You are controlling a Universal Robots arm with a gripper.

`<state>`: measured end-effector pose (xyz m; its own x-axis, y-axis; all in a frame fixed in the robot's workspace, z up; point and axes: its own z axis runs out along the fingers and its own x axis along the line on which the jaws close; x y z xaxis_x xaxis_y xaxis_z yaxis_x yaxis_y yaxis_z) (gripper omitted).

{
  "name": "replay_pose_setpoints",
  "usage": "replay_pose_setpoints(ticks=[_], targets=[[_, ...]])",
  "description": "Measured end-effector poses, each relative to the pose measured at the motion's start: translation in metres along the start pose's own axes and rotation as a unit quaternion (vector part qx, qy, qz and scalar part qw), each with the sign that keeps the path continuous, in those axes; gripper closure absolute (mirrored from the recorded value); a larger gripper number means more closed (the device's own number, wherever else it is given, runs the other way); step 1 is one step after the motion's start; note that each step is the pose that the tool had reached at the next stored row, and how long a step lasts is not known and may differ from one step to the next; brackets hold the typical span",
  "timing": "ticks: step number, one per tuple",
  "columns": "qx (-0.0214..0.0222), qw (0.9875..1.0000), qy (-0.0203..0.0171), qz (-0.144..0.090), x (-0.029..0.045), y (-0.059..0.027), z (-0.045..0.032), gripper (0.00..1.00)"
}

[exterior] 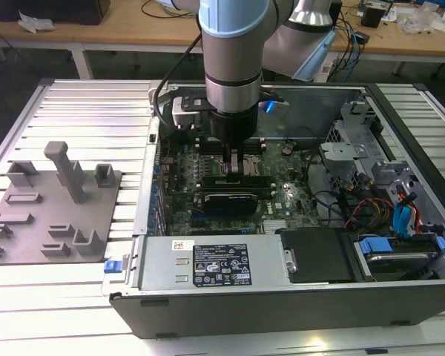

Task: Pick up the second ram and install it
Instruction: 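Insert the second ram into the second slot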

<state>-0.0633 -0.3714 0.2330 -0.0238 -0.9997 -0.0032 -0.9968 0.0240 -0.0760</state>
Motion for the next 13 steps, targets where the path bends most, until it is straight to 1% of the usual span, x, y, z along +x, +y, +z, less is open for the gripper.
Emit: replay_pose_setpoints(ticks=[3,8,13], targets=[[0.0001,1.0000,-0.0006,0.000,0.0000,0.0001,0.0008,0.91],[0.0000,1.0000,-0.0004,0.000,0.0000,0.0001,0.0014,0.91],[0.0000,1.0000,-0.0004,0.000,0.0000,0.0004,0.0036,0.91]])
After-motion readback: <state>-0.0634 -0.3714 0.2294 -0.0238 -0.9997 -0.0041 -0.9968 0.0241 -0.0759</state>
